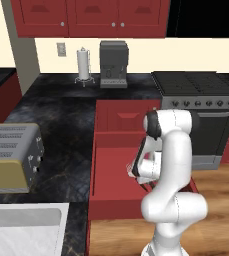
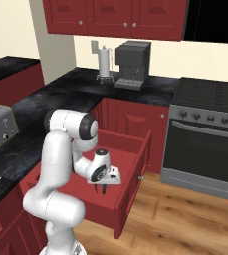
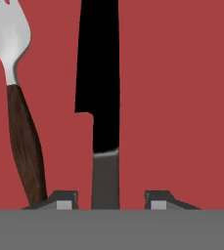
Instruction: Pick up the metallic utensils from the counter and place them in the open drawer. Make sure not to pick up any wooden utensils.
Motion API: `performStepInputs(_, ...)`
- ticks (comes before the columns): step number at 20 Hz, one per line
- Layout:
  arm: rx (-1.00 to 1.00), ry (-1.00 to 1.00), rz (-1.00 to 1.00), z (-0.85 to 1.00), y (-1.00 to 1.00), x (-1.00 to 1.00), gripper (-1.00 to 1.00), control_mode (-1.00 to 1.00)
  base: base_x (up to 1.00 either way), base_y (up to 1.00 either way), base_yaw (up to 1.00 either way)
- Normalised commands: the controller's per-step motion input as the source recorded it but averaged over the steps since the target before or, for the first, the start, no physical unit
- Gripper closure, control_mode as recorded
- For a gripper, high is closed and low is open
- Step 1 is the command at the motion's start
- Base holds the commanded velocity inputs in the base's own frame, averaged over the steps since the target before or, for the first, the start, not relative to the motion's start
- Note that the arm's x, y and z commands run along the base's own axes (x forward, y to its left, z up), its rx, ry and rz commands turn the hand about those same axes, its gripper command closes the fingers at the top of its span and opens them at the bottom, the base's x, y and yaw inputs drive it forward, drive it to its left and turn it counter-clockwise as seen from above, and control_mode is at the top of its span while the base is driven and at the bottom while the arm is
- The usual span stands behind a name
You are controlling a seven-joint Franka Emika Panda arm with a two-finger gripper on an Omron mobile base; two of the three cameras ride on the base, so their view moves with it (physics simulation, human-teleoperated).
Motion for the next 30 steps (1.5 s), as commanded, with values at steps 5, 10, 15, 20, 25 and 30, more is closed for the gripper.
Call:
performStepInputs(5, -0.02, 0.11, 0.0, 0.65, 0.0, 0.42, -1.0, -1.0, 0.0, 0.0, 0.0)
performStepInputs(10, -0.02, 0.21, 0.0, 0.92, 0.12, 0.61, -1.0, -1.0, 0.0, 0.0, 0.0)
performStepInputs(15, -0.02, 0.19, 0.0, 0.97, 0.07, 0.2, -1.0, -1.0, 0.0, 0.0, 0.0)
performStepInputs(20, 0.0, 0.06, 0.04, 1.0, -0.06, -0.52, -1.0, -1.0, 0.0, 0.0, 0.0)
performStepInputs(25, 0.0, 0.01, 0.04, 0.72, -0.04, -0.77, -1.0, -1.0, 0.0, 0.0, 0.0)
performStepInputs(30, 0.0, -0.13, 0.01, 0.14, 0.0, -1.0, -1.0, -1.0, 0.0, 0.0, 0.0)
